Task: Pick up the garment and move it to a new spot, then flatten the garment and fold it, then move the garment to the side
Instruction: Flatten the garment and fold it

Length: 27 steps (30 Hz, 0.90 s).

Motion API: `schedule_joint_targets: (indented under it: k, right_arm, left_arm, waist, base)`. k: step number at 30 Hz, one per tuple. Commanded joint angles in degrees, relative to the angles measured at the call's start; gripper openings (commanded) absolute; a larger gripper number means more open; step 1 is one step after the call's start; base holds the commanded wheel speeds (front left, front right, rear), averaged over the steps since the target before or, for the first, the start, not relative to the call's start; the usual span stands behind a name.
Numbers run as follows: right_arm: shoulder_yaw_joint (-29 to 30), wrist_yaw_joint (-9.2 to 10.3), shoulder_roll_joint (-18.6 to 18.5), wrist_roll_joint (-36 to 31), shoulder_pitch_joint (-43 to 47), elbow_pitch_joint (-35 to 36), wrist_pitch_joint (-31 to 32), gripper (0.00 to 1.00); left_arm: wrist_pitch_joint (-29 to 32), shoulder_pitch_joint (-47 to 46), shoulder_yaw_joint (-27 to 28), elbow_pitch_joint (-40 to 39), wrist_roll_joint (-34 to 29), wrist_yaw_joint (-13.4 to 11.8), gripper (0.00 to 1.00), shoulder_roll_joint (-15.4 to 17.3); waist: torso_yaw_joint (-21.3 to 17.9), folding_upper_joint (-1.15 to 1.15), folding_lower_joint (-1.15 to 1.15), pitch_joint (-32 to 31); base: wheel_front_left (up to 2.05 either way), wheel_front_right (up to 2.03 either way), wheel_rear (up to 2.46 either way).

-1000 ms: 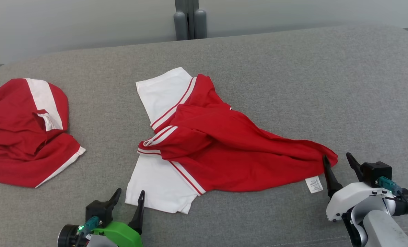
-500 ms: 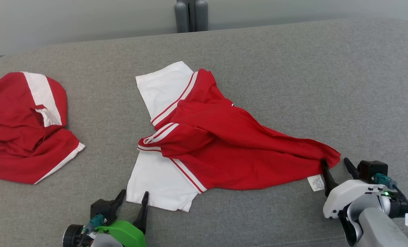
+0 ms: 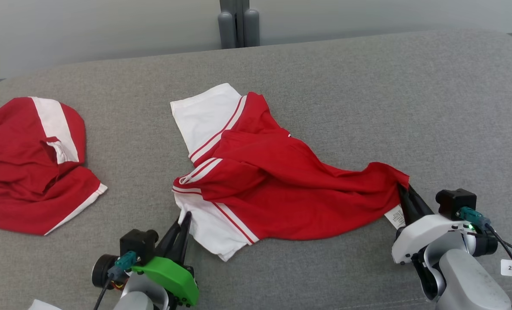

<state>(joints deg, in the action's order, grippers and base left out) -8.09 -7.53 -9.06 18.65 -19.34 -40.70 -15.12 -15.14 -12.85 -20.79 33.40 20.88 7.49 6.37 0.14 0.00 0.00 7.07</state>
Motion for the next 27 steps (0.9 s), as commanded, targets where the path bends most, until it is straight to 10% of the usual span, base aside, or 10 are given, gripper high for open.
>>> schedule_joint_targets:
  k: [1,11,27]
  right_arm:
    - [-0.61,0.10,-0.53,0.72,0.60,1.32,-0.04,0.00]
    - [-6.02,0.09,-1.95,5.11,-8.74,6.70,-0.04,0.00]
    - [-0.61,0.09,0.74,11.17,-62.72,-16.02,9.30,0.00]
  left_arm:
    - [0.02,0.39,0.34,-1.62,0.20,-0.01,0.00,0.65]
    - [0.33,-9.86,-3.03,-10.82,2.85,-0.02,0.00,7.25]
    - [12.65,-66.78,-6.70,3.67,19.10,-0.01,0.00,15.35]
  waist:
    - [-0.25,0.00,0.00,-0.60]
    - [-1.01,0.00,0.00,0.10]
    - [-4.06,0.00,0.00,19.92]
  base:
    - [0.00,0.00,0.00]
    - [0.00,0.00,0.00]
    - [0.00,0.00,0.00]
